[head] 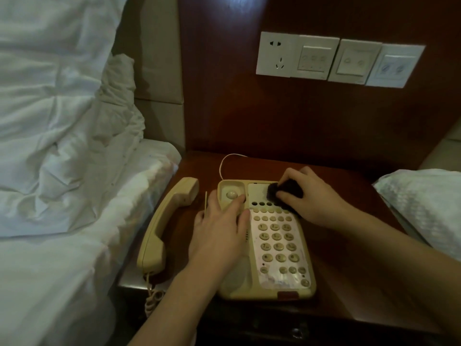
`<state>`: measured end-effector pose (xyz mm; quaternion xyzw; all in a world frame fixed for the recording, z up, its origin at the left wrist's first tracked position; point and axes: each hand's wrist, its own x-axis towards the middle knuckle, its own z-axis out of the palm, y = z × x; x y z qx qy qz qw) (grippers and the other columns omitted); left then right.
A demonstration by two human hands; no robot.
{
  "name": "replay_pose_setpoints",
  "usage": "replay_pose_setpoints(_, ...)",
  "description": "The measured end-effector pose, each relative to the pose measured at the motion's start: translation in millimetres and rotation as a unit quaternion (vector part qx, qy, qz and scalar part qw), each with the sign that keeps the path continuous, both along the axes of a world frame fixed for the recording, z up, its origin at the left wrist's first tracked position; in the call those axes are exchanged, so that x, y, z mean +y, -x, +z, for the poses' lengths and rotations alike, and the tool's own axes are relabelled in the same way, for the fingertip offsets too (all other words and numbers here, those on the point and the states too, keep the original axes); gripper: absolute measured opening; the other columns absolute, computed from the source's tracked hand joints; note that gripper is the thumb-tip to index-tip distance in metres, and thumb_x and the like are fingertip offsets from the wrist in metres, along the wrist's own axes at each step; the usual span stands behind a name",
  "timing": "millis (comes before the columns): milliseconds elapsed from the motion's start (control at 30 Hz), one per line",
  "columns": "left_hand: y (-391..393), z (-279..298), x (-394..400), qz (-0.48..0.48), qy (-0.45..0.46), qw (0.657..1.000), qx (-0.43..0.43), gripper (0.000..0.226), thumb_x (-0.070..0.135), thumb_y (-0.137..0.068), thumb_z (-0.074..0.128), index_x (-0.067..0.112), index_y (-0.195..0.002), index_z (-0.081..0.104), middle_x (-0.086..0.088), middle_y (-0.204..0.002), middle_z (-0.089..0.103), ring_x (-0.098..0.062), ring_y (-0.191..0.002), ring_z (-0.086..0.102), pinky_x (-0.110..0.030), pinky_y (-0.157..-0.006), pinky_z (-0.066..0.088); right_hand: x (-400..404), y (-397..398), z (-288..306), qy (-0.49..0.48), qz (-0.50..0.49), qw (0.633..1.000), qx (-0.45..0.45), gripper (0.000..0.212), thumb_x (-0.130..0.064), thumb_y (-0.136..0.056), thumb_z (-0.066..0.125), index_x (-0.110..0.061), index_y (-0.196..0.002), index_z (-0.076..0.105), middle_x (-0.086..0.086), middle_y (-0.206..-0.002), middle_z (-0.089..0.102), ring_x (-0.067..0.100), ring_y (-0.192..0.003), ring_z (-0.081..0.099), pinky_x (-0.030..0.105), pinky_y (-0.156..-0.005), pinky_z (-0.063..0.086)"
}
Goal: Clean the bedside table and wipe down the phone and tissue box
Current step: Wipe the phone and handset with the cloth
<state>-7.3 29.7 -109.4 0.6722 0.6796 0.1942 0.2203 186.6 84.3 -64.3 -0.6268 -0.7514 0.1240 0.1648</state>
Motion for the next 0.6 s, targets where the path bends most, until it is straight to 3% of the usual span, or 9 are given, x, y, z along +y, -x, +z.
replay_pose_setpoints(167, 0.5, 0.3, -7.2, 0.000, -0.059, 0.998, -0.019, 0.047, 0.051, -0.106, 0.031, 0.045, -0.153, 0.026, 0.002, -0.167, 0.006, -0.030, -0.149, 0.026, -0.044, -0.119, 0.029, -29.0, -2.5, -15.4, 0.002, -0.108, 0.992, 0.071, 0.019, -0.047, -0.096, 0.053, -0.037, -0.112, 0.047, -0.002, -0.111, 0.052, 0.016, -0.094, 0.058, 0.031, -0.076, 0.050)
replay_pose_setpoints(267, 2.8, -2.0, -12.7, 0.004, -0.131, 0.991, 0.026, 0.054, 0.049, -0.105, 0.036, 0.036, -0.156, 0.024, -0.003, -0.167, 0.007, -0.022, -0.154, 0.008, -0.041, -0.123, 0.021, -61.5, 2.0, -28.8, -0.041, -0.147, 0.984, 0.091, 0.020, -0.046, -0.098, 0.050, -0.034, -0.113, 0.047, -0.003, -0.110, 0.050, 0.009, -0.082, 0.054, 0.017, -0.058, 0.037)
replay_pose_setpoints(433, 7.5, -6.2, -20.6, 0.031, -0.052, 0.998, -0.007, 0.067, 0.061, -0.102, 0.033, 0.038, -0.160, 0.008, -0.001, -0.170, -0.001, -0.024, -0.155, 0.013, -0.045, -0.115, 0.033, -90.8, 1.8, -30.2, -0.053, -0.117, 0.991, 0.030, 0.017, -0.048, -0.096, 0.052, -0.038, -0.109, 0.048, -0.008, -0.107, 0.044, 0.008, -0.080, 0.054, 0.021, -0.059, 0.042)
replay_pose_setpoints(600, 7.1, -6.9, -20.4, 0.004, -0.046, 0.999, 0.012, 0.063, 0.064, -0.101, 0.028, 0.047, -0.158, 0.007, 0.007, -0.171, -0.004, -0.020, -0.156, 0.007, -0.047, -0.117, 0.031, -60.5, 4.6, -26.2, -0.037, -0.143, 0.987, 0.064, 0.018, -0.047, -0.098, 0.050, -0.034, -0.110, 0.047, -0.001, -0.110, 0.047, 0.015, -0.083, 0.053, 0.027, -0.060, 0.040)
